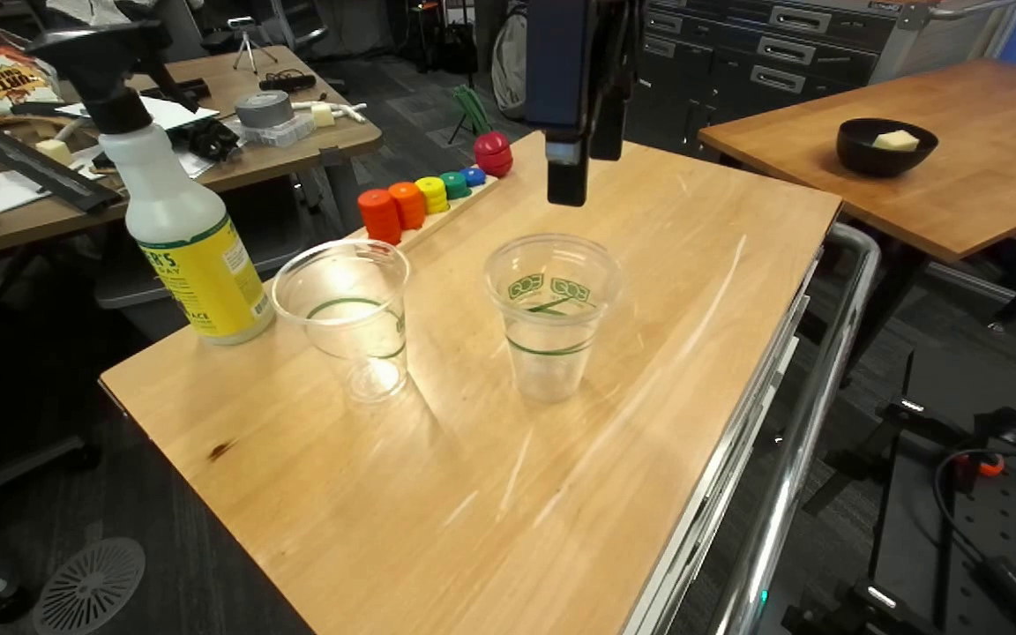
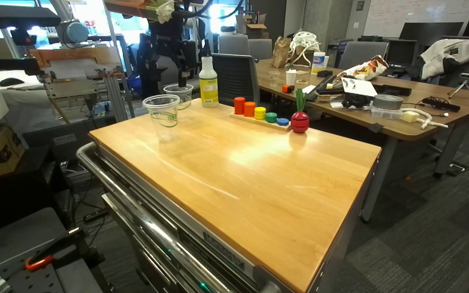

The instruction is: Stack the cups

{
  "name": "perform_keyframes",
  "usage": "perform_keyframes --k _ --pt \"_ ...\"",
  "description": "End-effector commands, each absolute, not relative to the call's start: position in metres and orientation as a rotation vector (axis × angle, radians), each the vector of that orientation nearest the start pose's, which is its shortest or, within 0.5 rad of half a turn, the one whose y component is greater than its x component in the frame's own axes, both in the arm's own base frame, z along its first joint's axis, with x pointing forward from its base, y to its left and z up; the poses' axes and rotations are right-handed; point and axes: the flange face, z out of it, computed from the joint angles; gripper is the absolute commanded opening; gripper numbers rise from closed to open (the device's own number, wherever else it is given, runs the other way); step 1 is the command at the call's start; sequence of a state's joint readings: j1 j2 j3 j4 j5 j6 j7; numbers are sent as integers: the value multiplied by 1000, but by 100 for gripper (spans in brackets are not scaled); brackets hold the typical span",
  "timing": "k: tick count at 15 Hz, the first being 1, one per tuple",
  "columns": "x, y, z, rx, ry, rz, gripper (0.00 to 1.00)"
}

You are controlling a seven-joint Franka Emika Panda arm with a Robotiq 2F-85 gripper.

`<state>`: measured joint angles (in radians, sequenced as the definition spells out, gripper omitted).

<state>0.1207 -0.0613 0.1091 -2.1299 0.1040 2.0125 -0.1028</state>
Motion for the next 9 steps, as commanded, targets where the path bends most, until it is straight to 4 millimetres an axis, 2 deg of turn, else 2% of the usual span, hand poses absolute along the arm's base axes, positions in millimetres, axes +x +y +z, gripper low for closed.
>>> perform_keyframes --k 1,9 --pt "512 123 417 -3031 -452 109 100" --pt "535 127 382 -3023 -411 179 100"
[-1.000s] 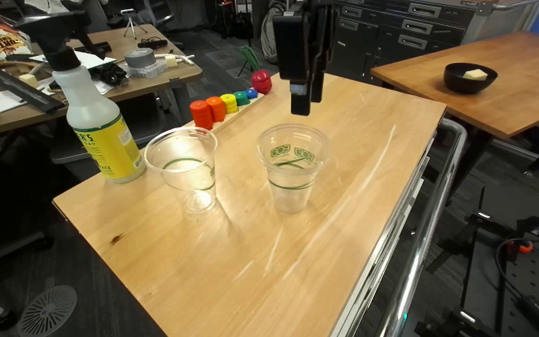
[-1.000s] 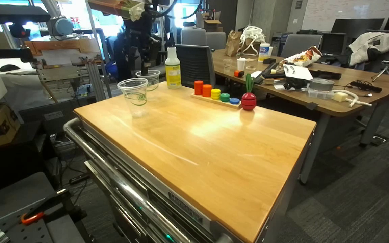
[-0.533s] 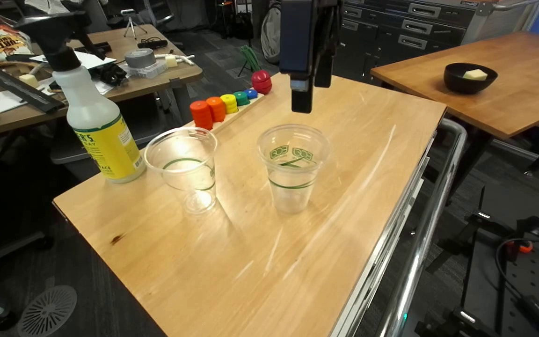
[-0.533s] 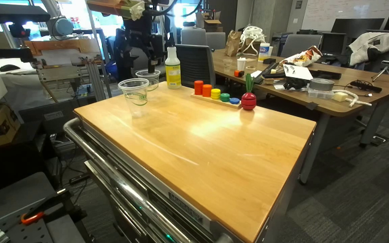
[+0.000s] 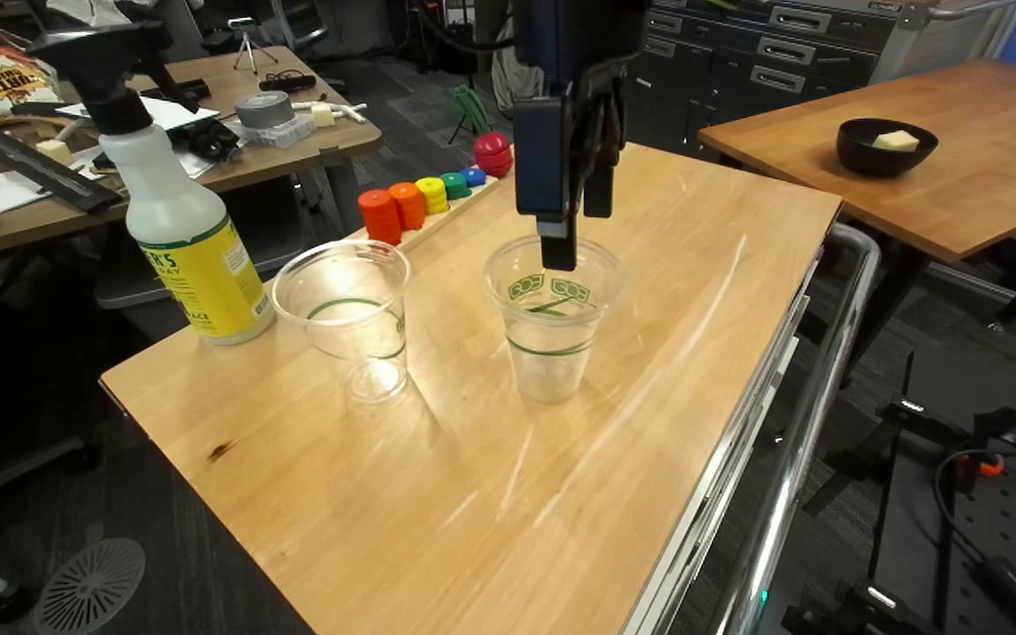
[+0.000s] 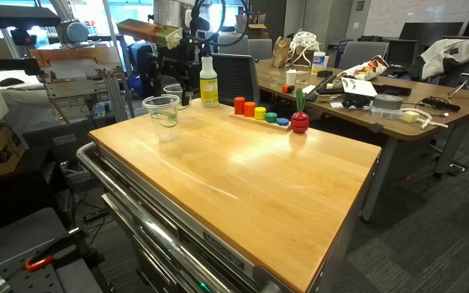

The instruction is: Stack the cups

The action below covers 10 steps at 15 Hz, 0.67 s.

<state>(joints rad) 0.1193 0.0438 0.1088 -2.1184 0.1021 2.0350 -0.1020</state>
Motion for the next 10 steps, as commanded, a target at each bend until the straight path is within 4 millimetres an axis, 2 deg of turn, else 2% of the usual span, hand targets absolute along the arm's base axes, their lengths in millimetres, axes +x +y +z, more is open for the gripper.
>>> perform_keyframes --k 1,2,3,4,5,6,10 --pt "538 127 379 -3023 -406 183 100" --pt "541 127 376 -3022 -402 186 98" --pt "541 127 372 -3020 -399 194 82" --pt "543 127 370 -3018 -393 200 73" --pt "544 127 367 -3013 -393 213 70" --pt "544 126 364 -3012 -391 220 60" --pt "543 125 352 -2993 -380 260 30"
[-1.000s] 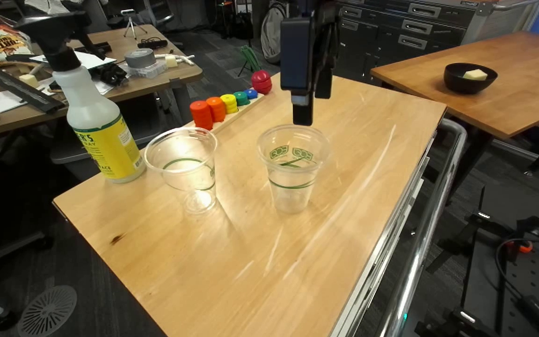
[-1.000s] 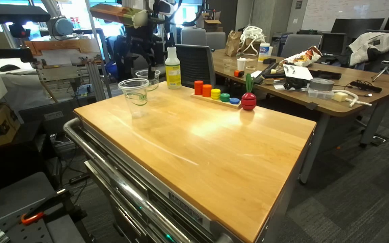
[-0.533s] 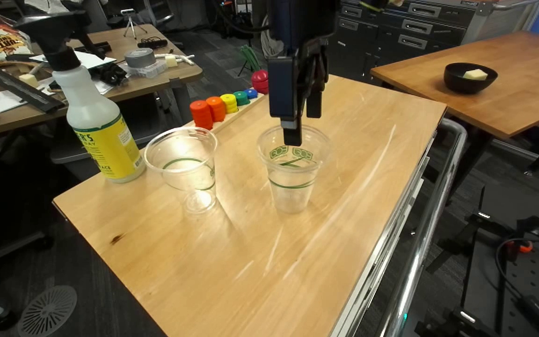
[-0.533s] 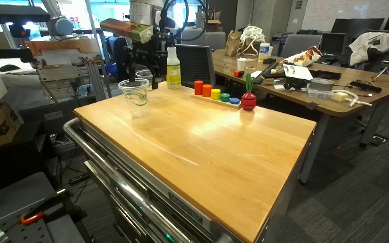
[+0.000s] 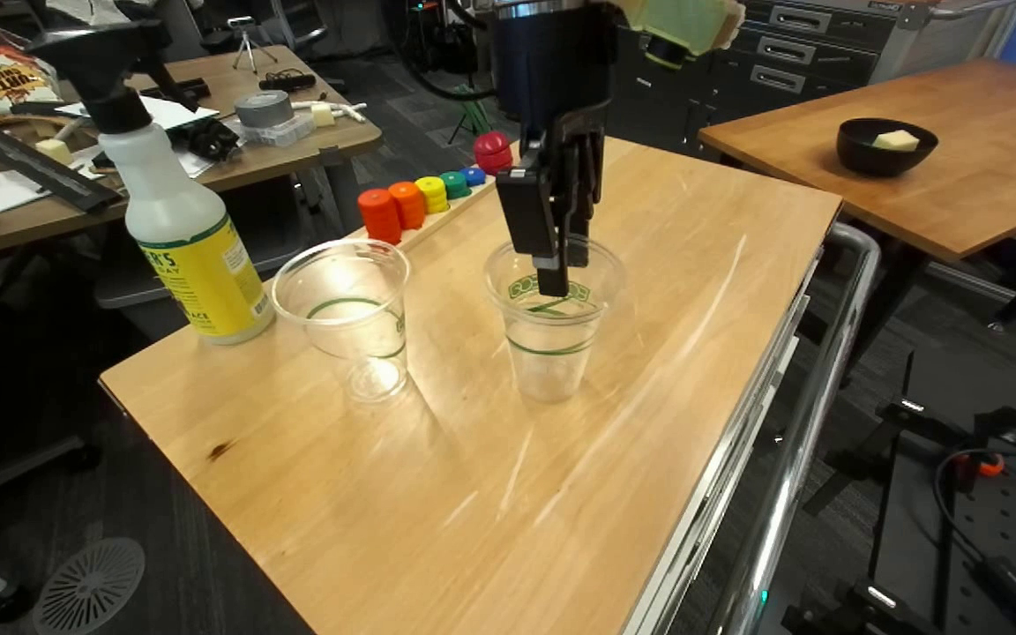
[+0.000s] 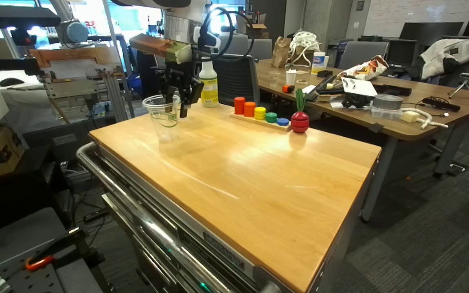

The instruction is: Stack the cups

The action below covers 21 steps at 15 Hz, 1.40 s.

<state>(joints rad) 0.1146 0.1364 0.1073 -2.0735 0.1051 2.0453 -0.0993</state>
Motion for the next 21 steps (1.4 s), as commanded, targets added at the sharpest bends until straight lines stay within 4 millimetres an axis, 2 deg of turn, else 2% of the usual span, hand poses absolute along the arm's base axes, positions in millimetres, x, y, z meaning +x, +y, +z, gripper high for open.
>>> perform_keyframes --k 1,3,4,6,10,12,16,19,21 --pt "542 124 350 -2987 -376 267 21" --pt "541 123 346 -2989 -334 290 5" --pt "541 121 346 -2982 -300 311 1" --pt "539 117 348 -2970 -232 330 0" --pt "537 99 369 -2974 -98 318 1" --pt "535 88 392 -2984 -39 292 1" --pt "527 81 464 -3015 24 201 1" --pt "524 98 514 -3009 -24 160 1" --pt "526 115 532 -3010 -53 148 1"
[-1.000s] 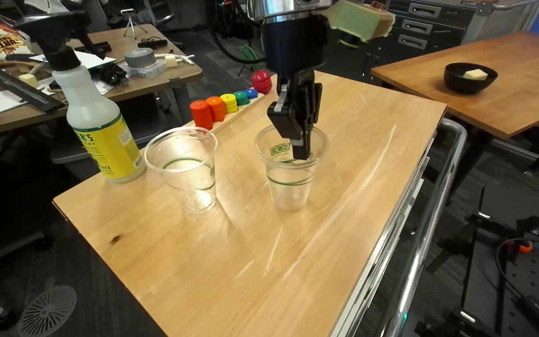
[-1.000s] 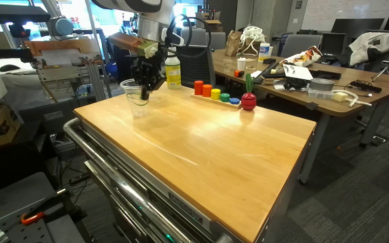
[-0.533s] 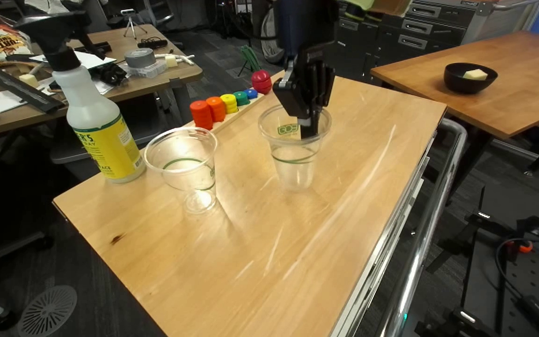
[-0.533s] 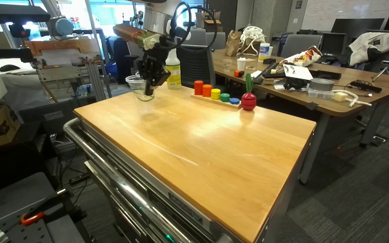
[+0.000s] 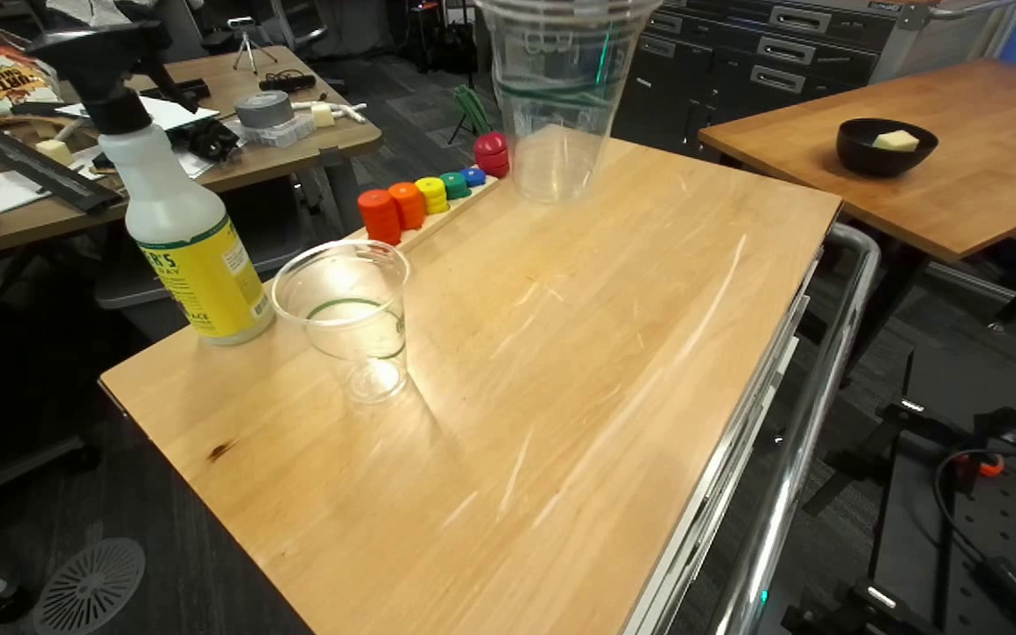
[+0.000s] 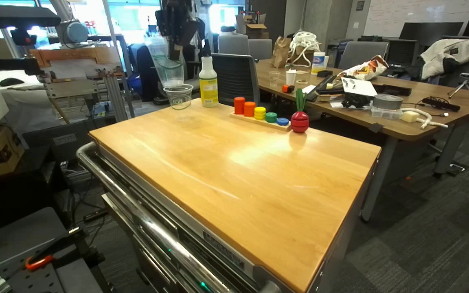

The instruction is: Stack the cups

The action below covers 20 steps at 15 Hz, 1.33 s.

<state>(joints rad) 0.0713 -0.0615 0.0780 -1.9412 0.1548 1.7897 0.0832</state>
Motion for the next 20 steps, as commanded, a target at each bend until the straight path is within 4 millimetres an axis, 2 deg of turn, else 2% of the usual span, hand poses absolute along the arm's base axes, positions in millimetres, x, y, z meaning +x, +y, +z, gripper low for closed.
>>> perform_keyframes --k 1,8,11,15,20 --pt "528 124 537 -3011 -67 138 1" --pt "554 212 534 -3033 -180 58 1" --pt "571 234 530 -3054 -229 28 1" --pt "598 242 527 -3064 -264 28 1" --pt "631 227 513 -3045 -238 86 1"
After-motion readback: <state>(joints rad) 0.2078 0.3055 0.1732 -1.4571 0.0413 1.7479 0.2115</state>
